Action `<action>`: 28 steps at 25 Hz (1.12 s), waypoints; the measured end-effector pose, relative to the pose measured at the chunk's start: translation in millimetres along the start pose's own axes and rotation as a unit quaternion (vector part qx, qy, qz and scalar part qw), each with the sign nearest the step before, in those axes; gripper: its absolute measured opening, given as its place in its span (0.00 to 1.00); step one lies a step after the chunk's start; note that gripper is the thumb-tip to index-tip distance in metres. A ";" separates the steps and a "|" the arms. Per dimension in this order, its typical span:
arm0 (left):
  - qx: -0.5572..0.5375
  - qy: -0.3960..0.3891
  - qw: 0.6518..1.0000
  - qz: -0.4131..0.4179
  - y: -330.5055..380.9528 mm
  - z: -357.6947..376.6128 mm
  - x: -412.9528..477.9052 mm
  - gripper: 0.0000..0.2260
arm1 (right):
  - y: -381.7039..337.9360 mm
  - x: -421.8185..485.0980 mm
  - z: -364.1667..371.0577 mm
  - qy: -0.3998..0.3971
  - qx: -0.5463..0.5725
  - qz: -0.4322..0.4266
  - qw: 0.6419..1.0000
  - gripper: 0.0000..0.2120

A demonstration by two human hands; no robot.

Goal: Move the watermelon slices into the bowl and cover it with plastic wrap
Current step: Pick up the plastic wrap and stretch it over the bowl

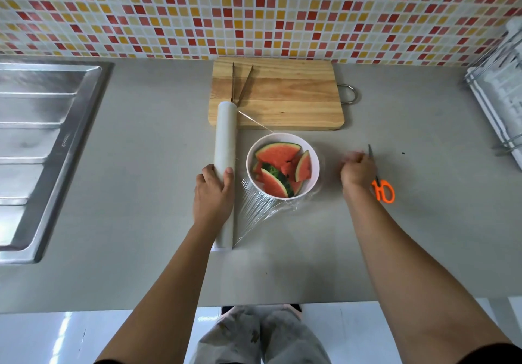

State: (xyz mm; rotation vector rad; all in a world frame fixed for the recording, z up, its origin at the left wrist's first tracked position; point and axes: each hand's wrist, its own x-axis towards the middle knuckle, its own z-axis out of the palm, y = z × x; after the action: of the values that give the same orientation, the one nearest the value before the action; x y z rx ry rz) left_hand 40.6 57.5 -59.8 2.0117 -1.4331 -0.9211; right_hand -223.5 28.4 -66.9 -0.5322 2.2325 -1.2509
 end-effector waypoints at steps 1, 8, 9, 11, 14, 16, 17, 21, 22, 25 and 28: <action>-0.001 0.001 1.000 0.001 -0.6 0.2 0.5 0.22 | -9.1 -7.5 -4.8 -0.008 0.119 0.016 0.993 0.20; -0.012 -0.008 1.000 -0.002 -3.0 -1.3 2.3 0.22 | -2.9 -95.3 -13.6 -0.240 0.308 0.038 0.920 0.31; -0.013 -0.009 1.000 -0.001 -3.2 -1.3 1.8 0.22 | -0.5 -96.8 -12.2 -0.253 0.311 0.051 0.915 0.32; -0.020 -0.008 1.000 0.004 -3.3 -0.5 1.4 0.21 | 1.1 -92.7 -9.0 -0.267 0.301 0.063 0.913 0.33; -0.028 -0.010 1.000 0.008 -4.6 0.9 2.0 0.21 | 4.7 -82.6 -6.1 -0.283 0.275 0.084 0.915 0.36; -0.035 -0.011 0.999 0.010 -4.1 0.4 1.3 0.20 | 4.3 -75.4 -5.0 -0.285 0.241 0.093 0.923 0.37; -0.039 -0.012 0.999 0.011 -3.7 -0.5 1.4 0.19 | 3.0 -72.2 -5.1 -0.279 0.213 0.089 0.932 0.36; -0.043 -0.021 0.999 0.012 -5.7 -6.0 2.2 0.18 | 7.3 -55.8 -19.0 -0.153 0.122 0.011 0.981 0.30; -0.034 -0.023 0.999 0.008 -6.5 -6.9 1.5 0.18 | 9.8 -50.0 -26.4 -0.112 0.095 -0.010 0.989 0.26; 0.000 -0.025 1.000 -0.014 -8.3 -6.9 -3.5 0.21 | 16.7 -38.0 -41.7 -0.034 -0.032 -0.099 0.994 0.17; -0.005 -0.020 1.000 -0.017 -7.1 -8.2 -6.9 0.21 | 8.1 -47.1 -29.2 -0.065 -0.083 -0.183 0.977 0.15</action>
State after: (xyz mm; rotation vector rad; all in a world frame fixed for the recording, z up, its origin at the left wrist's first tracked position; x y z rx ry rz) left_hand 49.7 66.5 -58.1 2.0272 -1.4178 -0.9865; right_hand -205.0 78.3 -49.4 -1.0984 2.2043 -1.1635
